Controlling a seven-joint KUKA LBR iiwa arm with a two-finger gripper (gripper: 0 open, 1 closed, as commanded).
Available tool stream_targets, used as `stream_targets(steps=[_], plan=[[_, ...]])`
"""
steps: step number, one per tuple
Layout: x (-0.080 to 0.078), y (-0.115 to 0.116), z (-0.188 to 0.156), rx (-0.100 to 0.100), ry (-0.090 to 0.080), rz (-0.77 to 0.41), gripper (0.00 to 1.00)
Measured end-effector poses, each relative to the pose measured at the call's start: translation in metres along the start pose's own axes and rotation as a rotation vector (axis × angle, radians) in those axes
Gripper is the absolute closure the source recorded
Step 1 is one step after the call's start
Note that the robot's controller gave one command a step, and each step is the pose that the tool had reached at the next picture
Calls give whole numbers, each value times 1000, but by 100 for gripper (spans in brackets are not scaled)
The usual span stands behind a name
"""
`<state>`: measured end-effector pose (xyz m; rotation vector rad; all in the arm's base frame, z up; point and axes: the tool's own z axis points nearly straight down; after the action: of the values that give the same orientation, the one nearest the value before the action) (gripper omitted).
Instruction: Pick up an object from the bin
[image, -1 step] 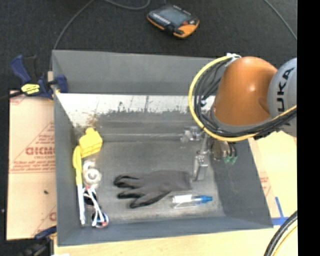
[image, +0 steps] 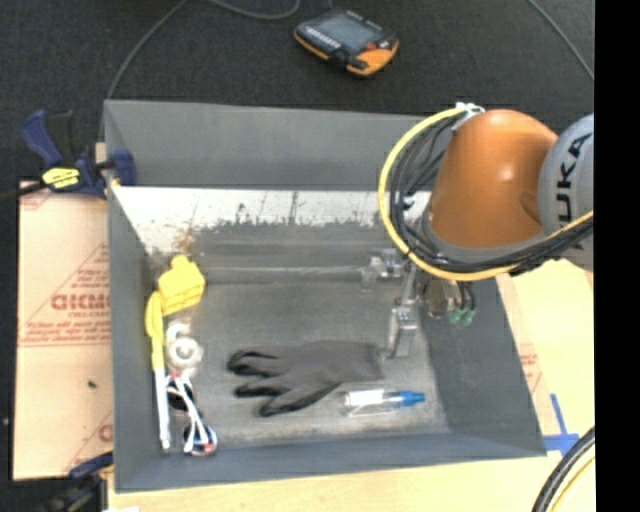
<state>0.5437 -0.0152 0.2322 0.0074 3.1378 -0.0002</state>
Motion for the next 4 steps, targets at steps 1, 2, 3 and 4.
stream_targets(steps=[1, 2, 3, 4], plan=[[18, 10, 113, 0, -1, -125, 0], [15, 7, 99, -1, -1, -77, 0], [-12, 73, 133, -1, -4, -292, 0], [-2, 73, 163, -1, -2, -52, 0]])
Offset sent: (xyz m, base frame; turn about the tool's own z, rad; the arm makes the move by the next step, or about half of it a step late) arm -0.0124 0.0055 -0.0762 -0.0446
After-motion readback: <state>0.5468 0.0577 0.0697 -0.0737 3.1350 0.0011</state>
